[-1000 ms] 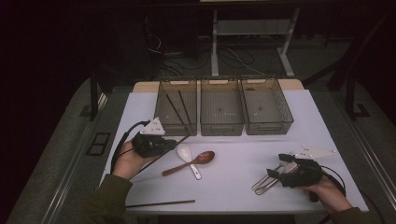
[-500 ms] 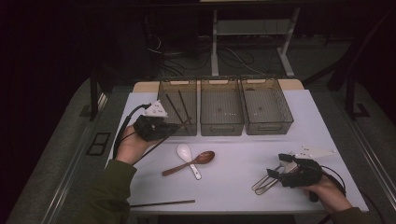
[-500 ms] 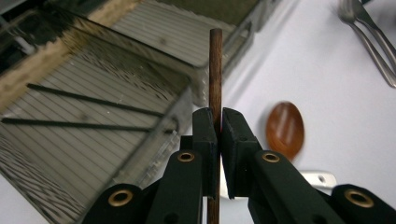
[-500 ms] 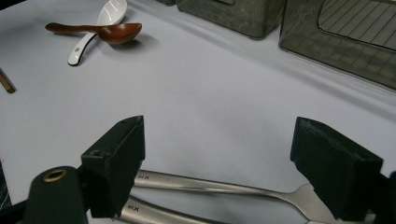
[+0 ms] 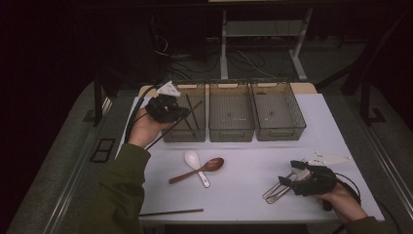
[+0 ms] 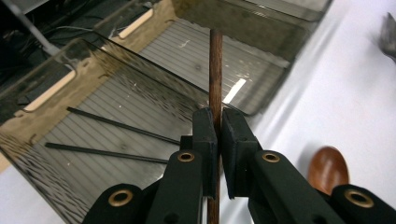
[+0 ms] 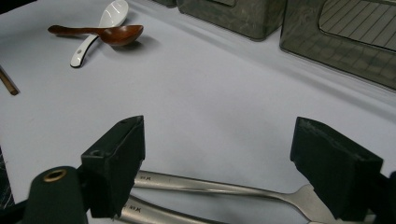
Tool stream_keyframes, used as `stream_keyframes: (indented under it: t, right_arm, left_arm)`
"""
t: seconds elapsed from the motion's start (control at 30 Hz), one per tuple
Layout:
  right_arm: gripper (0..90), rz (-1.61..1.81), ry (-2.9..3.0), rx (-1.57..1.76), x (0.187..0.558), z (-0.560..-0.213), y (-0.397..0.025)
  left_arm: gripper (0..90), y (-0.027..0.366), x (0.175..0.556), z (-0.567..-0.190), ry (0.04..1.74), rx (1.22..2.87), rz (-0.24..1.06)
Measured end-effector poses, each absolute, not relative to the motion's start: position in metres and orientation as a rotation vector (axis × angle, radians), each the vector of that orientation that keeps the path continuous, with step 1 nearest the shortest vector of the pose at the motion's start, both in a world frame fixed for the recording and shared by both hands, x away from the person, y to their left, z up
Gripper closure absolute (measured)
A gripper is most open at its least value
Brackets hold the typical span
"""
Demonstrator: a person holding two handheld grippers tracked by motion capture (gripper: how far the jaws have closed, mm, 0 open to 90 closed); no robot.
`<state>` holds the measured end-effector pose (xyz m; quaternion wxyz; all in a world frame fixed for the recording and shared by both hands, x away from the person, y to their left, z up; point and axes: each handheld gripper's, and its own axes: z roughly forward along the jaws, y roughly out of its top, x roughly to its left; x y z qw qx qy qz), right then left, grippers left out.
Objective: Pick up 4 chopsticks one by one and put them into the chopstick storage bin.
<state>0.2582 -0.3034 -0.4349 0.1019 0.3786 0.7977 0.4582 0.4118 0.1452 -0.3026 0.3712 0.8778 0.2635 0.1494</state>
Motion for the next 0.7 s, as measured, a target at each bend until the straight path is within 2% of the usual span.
stream_keyframes:
  t: [0.7]
  right_arm:
    - [17.4, 1.378, 2.351, 1.129, 0.257, -0.434, -0.303]
  left_arm:
    - [83.8, 0.146, 0.485, -0.276, 0.833, 2.139, 0.358]
